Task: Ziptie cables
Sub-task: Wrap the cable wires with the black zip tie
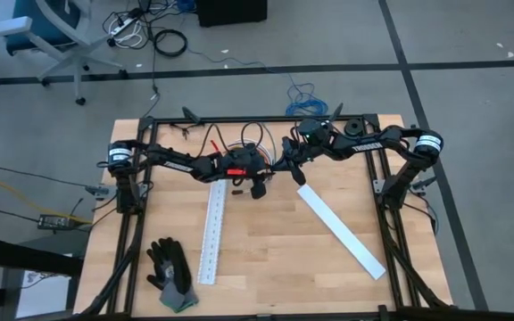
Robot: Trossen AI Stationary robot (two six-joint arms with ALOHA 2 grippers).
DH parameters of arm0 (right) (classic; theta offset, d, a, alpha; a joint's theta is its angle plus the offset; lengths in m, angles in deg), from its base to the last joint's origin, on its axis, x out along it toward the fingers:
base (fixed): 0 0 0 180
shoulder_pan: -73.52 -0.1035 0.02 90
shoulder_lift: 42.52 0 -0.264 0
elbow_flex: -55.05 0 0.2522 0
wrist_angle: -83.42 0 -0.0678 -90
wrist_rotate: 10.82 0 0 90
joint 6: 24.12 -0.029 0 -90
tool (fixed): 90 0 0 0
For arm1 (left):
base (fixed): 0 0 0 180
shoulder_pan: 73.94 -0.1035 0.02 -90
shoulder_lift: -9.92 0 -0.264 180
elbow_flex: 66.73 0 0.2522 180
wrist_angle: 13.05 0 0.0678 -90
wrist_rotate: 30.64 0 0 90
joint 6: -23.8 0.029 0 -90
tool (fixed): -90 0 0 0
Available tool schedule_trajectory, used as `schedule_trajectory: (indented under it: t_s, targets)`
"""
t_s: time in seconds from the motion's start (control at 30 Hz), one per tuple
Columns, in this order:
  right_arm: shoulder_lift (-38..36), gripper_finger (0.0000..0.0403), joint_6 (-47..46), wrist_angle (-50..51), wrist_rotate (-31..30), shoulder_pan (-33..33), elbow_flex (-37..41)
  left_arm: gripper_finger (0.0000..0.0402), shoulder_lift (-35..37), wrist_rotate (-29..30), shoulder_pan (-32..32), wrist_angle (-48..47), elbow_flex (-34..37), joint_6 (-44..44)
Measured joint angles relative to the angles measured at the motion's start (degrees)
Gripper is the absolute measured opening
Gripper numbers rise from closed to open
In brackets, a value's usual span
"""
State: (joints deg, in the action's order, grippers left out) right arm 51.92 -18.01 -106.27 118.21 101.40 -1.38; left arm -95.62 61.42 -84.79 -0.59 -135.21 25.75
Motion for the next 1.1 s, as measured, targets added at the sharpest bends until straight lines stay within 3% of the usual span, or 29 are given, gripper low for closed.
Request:
schedule_trajectory:
  t_s: [0.4,1.1]
  targets:
    - [0.0,0.0,-0.4,-1.4,-0.3,0.0,0.0,0.0036,0.0,0.1,-0.1,-0.7,0.0,-0.9]
    - [0.2,0.0,-0.6,-3.6,-2.3,0.3,0.2,0.0042,-1.5,1.3,-0.1,4.0,2.9,-3.8]
